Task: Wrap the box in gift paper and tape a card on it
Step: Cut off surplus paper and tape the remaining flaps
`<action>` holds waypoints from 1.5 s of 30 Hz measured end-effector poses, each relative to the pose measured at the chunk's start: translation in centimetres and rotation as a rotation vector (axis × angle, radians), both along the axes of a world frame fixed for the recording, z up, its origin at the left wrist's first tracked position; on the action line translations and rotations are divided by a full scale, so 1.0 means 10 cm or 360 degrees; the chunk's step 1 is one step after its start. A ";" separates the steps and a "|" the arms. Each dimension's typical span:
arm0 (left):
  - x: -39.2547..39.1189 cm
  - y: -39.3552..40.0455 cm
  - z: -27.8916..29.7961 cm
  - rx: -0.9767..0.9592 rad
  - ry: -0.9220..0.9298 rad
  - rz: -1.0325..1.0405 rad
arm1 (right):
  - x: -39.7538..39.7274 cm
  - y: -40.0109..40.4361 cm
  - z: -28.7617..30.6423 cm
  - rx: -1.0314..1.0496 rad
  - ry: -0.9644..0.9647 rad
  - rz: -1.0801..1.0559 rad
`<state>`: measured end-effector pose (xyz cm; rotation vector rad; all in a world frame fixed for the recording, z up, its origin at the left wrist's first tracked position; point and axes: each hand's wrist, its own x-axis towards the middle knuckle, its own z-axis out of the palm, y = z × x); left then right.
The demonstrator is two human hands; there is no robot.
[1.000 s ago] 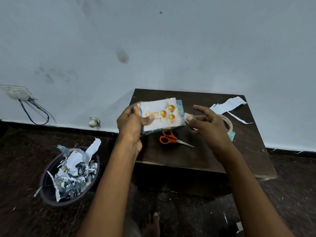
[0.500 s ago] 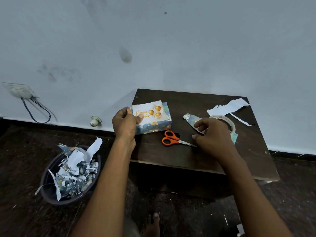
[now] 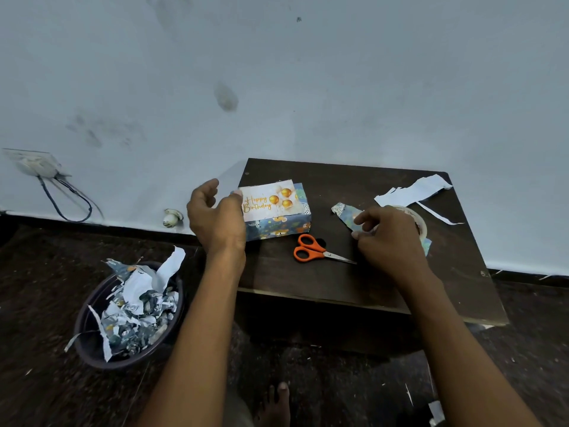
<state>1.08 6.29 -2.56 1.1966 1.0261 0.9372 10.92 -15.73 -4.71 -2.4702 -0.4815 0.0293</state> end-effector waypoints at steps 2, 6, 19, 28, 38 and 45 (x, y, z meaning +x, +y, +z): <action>-0.03 -0.09 0.06 0.0169 0.0000 0.0051 | -0.01 0.00 -0.01 -0.0040 -0.0038 -0.0020; -0.03 -0.27 0.11 0.0342 -0.0002 -0.0050 | 0.04 -0.06 -0.03 -0.0184 -0.0242 -0.0280; 0.06 -0.54 0.14 0.0393 0.0022 -0.0694 | -0.01 -0.04 0.03 -0.0055 -0.0575 -0.0392; 0.03 -0.60 0.24 -0.0218 -0.0237 -0.1290 | -0.50 0.30 0.16 0.0965 -0.0382 0.0252; 0.03 -0.54 0.13 0.0662 0.0277 -0.1465 | -0.32 0.34 0.21 0.1656 0.0631 0.0031; 0.04 -0.53 0.15 0.0853 0.0227 -0.1576 | -0.26 0.40 0.30 0.1856 0.0688 -0.0064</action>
